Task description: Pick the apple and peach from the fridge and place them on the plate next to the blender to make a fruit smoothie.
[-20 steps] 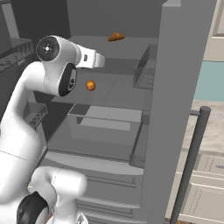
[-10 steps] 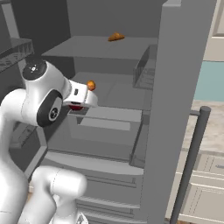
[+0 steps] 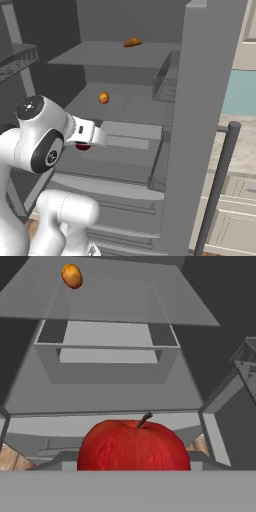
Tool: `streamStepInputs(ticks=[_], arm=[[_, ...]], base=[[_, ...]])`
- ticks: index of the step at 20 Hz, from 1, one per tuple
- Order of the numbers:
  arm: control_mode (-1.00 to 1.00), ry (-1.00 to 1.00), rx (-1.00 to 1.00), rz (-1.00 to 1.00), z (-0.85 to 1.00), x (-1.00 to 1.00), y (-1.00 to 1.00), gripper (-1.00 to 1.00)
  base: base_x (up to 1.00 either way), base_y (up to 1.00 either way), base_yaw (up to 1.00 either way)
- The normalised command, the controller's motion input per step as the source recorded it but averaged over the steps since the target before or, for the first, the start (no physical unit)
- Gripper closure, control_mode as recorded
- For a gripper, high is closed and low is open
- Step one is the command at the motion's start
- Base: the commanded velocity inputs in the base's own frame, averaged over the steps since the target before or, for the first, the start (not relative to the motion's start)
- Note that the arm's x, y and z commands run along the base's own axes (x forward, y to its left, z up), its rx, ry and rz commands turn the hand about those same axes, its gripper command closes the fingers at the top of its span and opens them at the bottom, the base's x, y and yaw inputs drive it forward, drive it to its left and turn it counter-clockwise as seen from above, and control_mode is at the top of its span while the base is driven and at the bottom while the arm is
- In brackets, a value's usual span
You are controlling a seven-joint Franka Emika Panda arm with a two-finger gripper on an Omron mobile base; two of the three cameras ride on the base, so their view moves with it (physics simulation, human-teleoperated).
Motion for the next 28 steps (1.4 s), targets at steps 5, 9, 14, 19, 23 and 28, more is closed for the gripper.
streamStepInputs(ticks=[5, 9, 14, 19, 23, 28], arm=[[-1.0, 0.0, 0.0, 0.0, 0.0, -0.59, 0.0, 1.0], [-1.0, 0.0, 0.0, 0.0, 0.0, 0.0, 0.0, 1.0], [1.0, 0.0, 0.0, 0.0, 0.0, 0.0, 0.0, 1.0], [1.0, 0.0, 0.0, 0.0, 0.0, 0.0, 0.0, 1.0], [1.0, 0.0, 0.0, 0.0, 0.0, 0.0, 0.0, 1.0], [1.0, 0.0, 0.0, 0.0, 0.0, 0.0, 0.0, 1.0]], base=[[0.0, 0.0, 0.0], [0.0, 0.0, 0.0], [-0.52, -0.04, 0.0], [-0.68, -0.07, 0.0], [-0.44, -0.01, 0.0], [-0.31, 0.0, 0.01]])
